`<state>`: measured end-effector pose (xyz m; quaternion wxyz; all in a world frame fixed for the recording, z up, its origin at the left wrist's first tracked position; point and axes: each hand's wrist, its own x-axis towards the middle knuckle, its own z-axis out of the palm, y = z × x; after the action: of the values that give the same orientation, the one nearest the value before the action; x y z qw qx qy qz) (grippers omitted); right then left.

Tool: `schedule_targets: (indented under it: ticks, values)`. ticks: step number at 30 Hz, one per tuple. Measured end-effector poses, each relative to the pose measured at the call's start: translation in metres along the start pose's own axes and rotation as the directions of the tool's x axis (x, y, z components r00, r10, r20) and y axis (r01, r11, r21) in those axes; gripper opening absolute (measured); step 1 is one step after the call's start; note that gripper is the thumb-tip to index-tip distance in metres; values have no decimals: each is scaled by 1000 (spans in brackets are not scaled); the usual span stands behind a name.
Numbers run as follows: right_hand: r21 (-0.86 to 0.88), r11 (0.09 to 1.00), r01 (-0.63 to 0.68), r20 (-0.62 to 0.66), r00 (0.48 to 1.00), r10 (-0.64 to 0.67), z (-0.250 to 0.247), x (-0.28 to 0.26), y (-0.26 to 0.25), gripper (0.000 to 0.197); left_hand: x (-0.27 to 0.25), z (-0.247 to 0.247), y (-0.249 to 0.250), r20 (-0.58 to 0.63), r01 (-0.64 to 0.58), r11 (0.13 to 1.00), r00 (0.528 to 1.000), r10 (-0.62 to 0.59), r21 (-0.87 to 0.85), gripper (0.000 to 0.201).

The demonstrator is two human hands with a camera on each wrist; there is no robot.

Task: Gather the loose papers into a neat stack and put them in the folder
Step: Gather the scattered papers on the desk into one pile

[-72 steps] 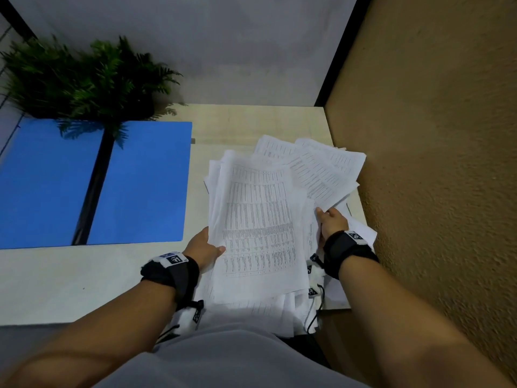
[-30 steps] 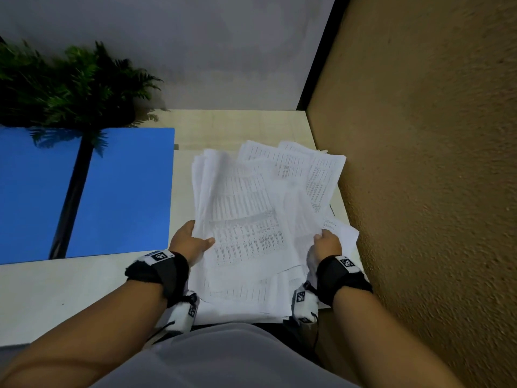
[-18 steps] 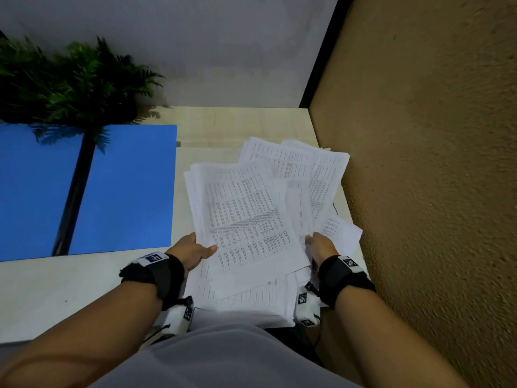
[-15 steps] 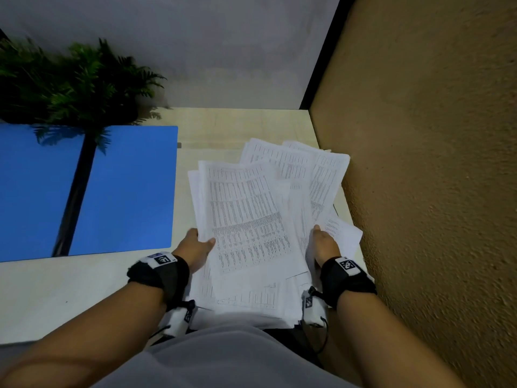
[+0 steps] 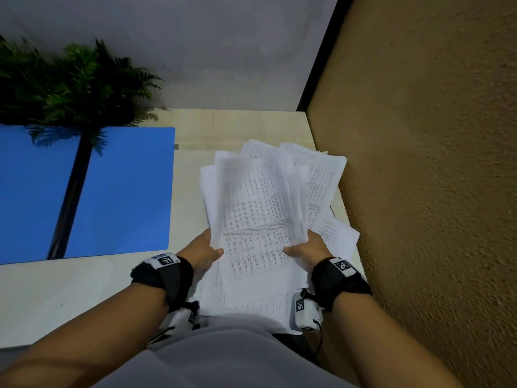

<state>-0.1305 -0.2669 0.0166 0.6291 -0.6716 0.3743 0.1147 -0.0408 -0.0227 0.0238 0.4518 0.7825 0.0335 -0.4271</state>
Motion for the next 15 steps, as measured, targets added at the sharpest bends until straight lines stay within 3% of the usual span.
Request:
schedule_targets:
  ticks: [2, 4, 6, 8, 10, 12, 13, 15]
  values:
    - [121, 993, 11, 62, 998, -19, -8, -2, -1, 56, -6, -7, 3, -49, -46, 978, 998, 37, -203, 53]
    - [203, 979, 14, 139, 989, -43, -14, -8, -8, 62, -9, -19, 4, -92, -116, 929, 992, 90, -350, 61]
    - [250, 968, 9, 181, 982, -56, -13, -11, -16, 59, -10, -28, 4, 0, -145, 909, 987, 158, -392, 76]
    - [232, 973, 8, 215, 975, -59, -2, -14, -31, 47, -9, -31, 2, 83, -133, 919, 981, 176, -372, 66]
    - [211, 977, 11, 215, 975, -57, 9, -14, -46, 43, -6, -33, -1, -40, -145, 908, 989, 141, -392, 46]
    - [289, 957, 18, 90, 995, -45, 16, -3, -58, 43, 1, -41, -8, -208, -162, 904, 974, 83, -395, 42]
    - [279, 959, 44, -70, 997, -25, 15, 6, -61, 45, 2, -47, -11, -251, -151, 911, 966, 54, -383, 41]
    - [80, 997, 8, -418, 908, 26, 9, 28, -59, 60, 7, -62, -22, -321, -114, 942, 947, 7, -316, 41]
